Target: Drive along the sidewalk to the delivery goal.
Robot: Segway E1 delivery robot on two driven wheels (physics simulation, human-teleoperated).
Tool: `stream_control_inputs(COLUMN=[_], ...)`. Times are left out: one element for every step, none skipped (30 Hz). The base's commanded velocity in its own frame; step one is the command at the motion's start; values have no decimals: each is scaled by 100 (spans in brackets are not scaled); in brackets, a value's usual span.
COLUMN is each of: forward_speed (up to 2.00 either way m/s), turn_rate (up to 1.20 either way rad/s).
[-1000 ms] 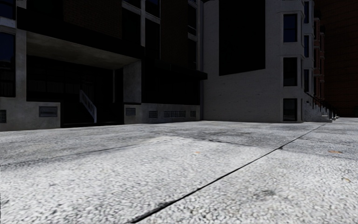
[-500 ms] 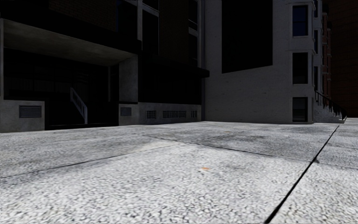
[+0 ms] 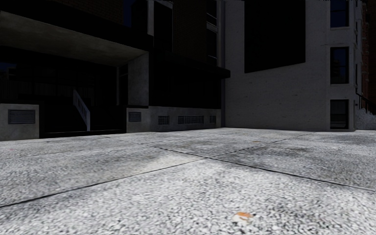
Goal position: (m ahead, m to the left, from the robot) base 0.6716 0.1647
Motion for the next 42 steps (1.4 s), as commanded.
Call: stream_control_inputs(forward_speed=[137, 129, 121, 108, 108, 97, 86, 86, 83, 79, 77, 77, 70, 66, 61, 61, 51, 38, 38, 25, 18, 10, 10, 0, 0, 0, 0, 0, 0, 0, 0, 0, 0, 0, 0, 0, 0, 0, 0, 0, 0, 0], turn_rate=[24, 24, 24, 24, 24, 24, 24, 24, 24, 24, 24, 24, 24, 23, 13, 13, 0, 0, 0, 0, 0, 0, 0, 0, 0, 0, 0, 0, 0, 0, 0, 0, 0, 0, 0, 0, 0, 0, 0, 0, 0, 0])
